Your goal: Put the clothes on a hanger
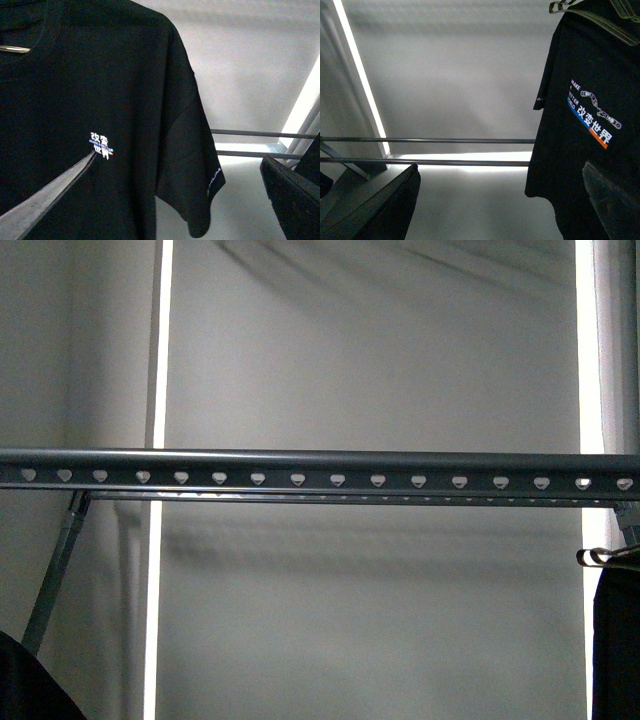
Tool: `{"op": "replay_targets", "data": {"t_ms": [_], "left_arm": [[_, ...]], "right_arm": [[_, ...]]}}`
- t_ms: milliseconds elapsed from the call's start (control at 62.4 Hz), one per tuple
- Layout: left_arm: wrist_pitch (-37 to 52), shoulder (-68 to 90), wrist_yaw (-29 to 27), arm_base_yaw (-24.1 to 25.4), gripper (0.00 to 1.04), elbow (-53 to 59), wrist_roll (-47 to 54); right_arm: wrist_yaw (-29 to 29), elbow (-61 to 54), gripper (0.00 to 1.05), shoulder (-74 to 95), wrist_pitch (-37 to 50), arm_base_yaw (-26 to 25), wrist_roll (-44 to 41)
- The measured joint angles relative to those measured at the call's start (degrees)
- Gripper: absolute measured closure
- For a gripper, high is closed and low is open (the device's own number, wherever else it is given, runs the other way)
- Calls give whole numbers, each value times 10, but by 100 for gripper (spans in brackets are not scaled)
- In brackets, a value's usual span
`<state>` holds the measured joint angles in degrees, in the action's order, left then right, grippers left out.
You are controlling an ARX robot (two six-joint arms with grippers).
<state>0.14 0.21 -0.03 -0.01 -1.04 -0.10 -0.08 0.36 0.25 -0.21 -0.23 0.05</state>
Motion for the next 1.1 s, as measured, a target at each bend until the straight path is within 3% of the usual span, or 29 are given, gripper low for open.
{"op": "replay_targets", "data": {"t_ms": [304, 368, 416, 464, 512, 641, 753, 897, 1105], "left_arm": [[0, 0, 0, 0, 7, 0, 0], [-55, 37, 90, 5, 7, -17, 26], [-52, 93, 50, -45, 7, -29, 19], [5, 172, -28, -106, 7, -62, -7], [46, 222, -54, -116, 7, -92, -31], [114, 376, -145, -83, 7, -208, -138], [137, 588, -274, -34, 7, -364, -284], [68, 796, -303, -28, 7, -537, -421], [35, 894, -344, -29, 7, -647, -460]], "right_arm": [[0, 0, 7, 0, 0, 0, 0], [0, 0, 7, 0, 0, 0, 0], [-1, 0, 7, 0, 0, 0, 0], [0, 0, 7, 0, 0, 0, 0], [0, 0, 7, 0, 0, 0, 0], [-1, 0, 7, 0, 0, 0, 0], [0, 0, 7, 0, 0, 0, 0], [-1, 0, 7, 0, 0, 0, 0], [0, 0, 7, 0, 0, 0, 0]]}}
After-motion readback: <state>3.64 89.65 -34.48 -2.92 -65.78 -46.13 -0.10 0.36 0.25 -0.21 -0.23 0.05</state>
